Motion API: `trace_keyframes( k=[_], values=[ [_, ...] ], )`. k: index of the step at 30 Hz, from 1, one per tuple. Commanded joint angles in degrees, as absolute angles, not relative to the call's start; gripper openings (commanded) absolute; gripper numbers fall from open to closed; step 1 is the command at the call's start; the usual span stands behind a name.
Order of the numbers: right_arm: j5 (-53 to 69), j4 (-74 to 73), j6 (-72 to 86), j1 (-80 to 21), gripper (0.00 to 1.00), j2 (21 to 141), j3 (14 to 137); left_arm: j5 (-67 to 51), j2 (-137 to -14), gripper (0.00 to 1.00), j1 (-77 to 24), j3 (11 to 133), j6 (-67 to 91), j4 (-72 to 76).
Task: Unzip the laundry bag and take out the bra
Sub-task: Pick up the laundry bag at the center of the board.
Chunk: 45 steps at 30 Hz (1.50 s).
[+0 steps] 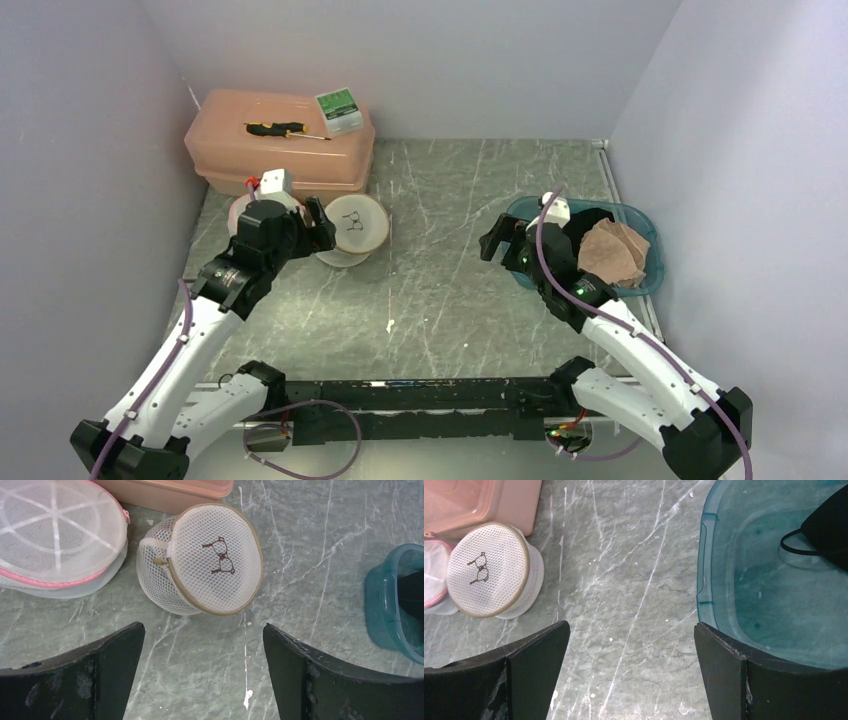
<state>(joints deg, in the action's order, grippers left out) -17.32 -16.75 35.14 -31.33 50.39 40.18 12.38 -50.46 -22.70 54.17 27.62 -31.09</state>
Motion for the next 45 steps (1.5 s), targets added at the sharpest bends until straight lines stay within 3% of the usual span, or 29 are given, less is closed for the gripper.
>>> trace_keyframes(
  k=[1, 13, 22, 28, 33, 38, 41, 45],
  values=[
    [-17.66, -14.37, 35.32, -31.62, 1.0, 48.47, 40.18, 13.38, -51.59, 0.94, -22.85, 54.27, 26.6, -30.61],
    [-14.38, -4.85, 34.8, -31.46, 0.99, 33.17, 27.64, 9.58, -62.98, 0.87, -21.7, 51.67, 42.66, -26.34],
    [-8.94, -3.87, 34.82, -31.49, 0.97, 31.64, 24.68, -6.6, -70.81, 0.77, -9.72, 48.55, 47.51, -16.34],
    [-6.29, -0.68, 35.61, -31.49, 0.96, 30.57, 21.79, -9.65, -72.79, 0.76, -9.23, 46.6, 50.18, -9.3],
    [-4.31, -0.19, 35.92, -31.51, 0.94, 31.94, 22.09, -10.45, -76.17, 0.65, -9.23, 47.14, 51.3, -7.58],
    [-2.52, -0.2, 35.41, -31.49, 0.94, 31.65, 22.62, -10.17, -77.29, 0.62, -9.23, 46.09, 51.72, -6.71],
    [-1.67, 1.13, 34.95, -31.47, 0.94, 31.96, 23.01, -10.2, -76.98, 0.51, -9.19, 44.73, 51.96, -5.23],
    [-2.03, 1.74, 36.1, -31.43, 0.96, 31.96, 22.52, -10.89, -74.82, 0.25, -9.23, 42.81, 52.46, -2.99]
  ],
)
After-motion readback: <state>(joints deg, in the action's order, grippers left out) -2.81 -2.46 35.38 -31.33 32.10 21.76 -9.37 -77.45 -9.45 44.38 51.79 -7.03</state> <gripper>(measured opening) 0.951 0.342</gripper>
